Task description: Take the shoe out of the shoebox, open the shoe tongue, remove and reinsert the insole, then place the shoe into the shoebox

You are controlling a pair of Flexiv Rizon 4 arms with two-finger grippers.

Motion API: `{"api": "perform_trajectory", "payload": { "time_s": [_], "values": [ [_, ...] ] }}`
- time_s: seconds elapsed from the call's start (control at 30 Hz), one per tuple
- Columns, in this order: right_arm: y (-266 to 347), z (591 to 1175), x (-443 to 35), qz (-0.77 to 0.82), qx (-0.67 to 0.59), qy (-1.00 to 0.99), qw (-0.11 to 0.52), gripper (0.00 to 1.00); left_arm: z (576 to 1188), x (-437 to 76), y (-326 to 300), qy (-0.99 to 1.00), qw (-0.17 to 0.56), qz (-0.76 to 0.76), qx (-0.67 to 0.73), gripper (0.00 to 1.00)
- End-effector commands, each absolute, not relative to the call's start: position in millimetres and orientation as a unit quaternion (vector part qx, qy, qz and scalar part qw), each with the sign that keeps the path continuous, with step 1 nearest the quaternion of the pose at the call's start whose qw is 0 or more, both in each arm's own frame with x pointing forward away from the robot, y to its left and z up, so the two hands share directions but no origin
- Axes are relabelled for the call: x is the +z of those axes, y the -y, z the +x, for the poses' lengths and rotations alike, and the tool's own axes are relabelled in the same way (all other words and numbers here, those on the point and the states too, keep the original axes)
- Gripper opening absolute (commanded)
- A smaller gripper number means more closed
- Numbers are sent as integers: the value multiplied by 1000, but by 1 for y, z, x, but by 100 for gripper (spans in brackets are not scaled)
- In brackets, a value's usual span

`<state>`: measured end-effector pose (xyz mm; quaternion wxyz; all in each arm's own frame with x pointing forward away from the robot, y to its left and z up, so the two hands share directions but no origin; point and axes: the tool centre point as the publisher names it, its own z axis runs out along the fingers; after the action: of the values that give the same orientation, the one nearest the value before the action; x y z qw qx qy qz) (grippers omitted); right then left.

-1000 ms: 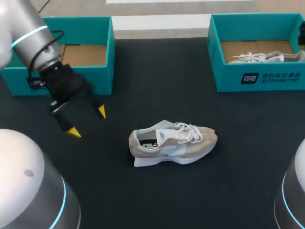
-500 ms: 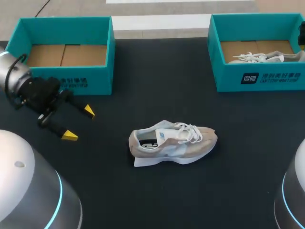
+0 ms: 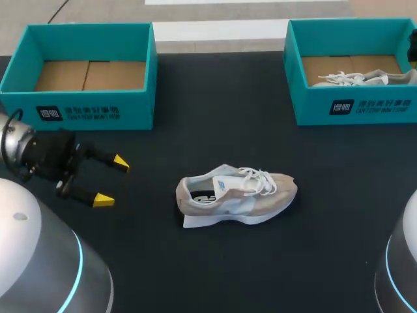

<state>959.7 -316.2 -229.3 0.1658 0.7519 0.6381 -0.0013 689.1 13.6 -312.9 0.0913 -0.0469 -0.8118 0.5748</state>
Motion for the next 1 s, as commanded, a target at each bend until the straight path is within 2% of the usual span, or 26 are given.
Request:
{"api": "perform_trajectory", "payload": {
  "time_s": [0.03,0.23,0.8,0.87,1.0],
  "values": [
    [316,959,-230,752,-1,-638,166,100,677,-333,-2,806,-31,41,590,100],
    [316,959,-230,752,-1,-638,166,100,673,-354,8,797,-78,68,594,100],
    [316,959,-230,752,-1,-638,166,100,673,-359,11,802,-80,71,588,100],
    [316,959,-230,752,-1,-638,166,100,670,-364,17,808,-107,46,577,100],
    [316,959,-230,752,-1,-638,166,100,670,-368,27,809,-105,35,577,100]
  ]
}}
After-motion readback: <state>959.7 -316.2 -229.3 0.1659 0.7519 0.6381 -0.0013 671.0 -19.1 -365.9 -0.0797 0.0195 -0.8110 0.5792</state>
